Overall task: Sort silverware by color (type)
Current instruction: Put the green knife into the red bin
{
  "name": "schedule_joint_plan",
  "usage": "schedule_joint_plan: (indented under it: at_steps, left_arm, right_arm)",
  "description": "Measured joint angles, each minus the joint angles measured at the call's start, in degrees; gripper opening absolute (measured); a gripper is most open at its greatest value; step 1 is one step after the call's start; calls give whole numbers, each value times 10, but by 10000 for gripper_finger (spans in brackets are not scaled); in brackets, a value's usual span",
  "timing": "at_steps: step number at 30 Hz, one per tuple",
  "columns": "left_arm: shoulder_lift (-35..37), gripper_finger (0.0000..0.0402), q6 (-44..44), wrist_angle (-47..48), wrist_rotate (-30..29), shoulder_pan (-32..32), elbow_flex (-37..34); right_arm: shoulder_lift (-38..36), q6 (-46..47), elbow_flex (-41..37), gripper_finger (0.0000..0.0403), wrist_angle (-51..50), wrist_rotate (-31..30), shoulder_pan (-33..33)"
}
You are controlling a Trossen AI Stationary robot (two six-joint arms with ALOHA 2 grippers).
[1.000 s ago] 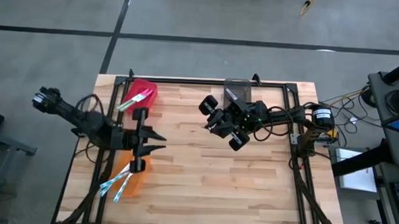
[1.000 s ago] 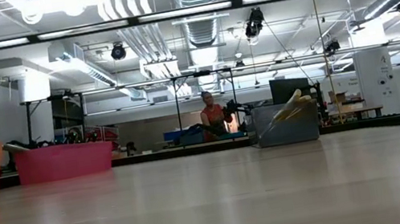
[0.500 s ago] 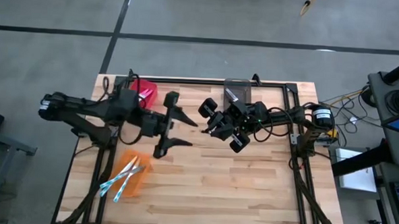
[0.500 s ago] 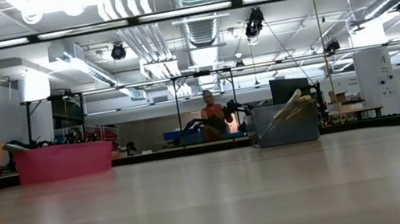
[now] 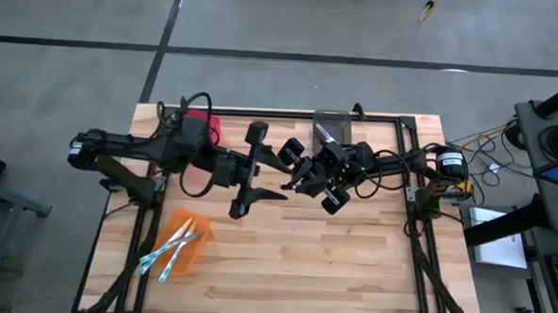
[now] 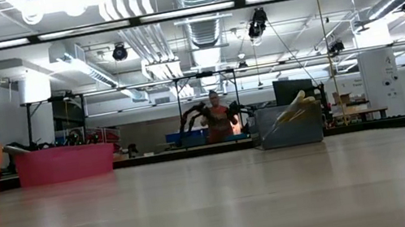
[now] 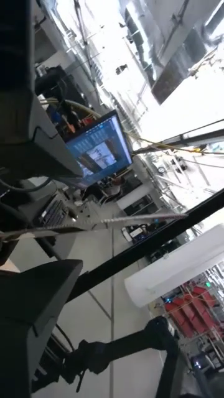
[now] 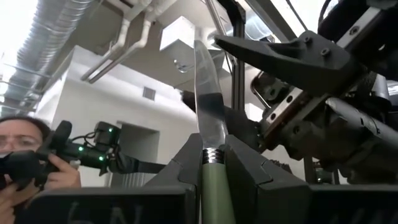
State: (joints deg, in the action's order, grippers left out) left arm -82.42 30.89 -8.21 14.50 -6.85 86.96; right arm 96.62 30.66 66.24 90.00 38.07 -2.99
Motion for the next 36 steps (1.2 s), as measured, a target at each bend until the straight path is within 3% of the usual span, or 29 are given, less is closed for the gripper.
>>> schedule_joint_plan:
  at_steps: [11, 22, 26, 36]
  left_arm:
    - [-18, 163, -5, 33, -2, 0, 41]
    - [-18, 11, -15, 39, 0, -1, 41]
    - [-18, 2, -19, 44, 0, -4, 41]
    - [-12, 0, -47, 46, -9, -9, 40]
  right_arm:
    - [0, -2, 0, 36, 0, 10, 0]
    - [-1, -2, 0, 36, 1, 6, -1]
    - [-1, 2, 0, 40, 1, 7, 0]
    - [-1, 25, 0, 112, -8, 4, -4]
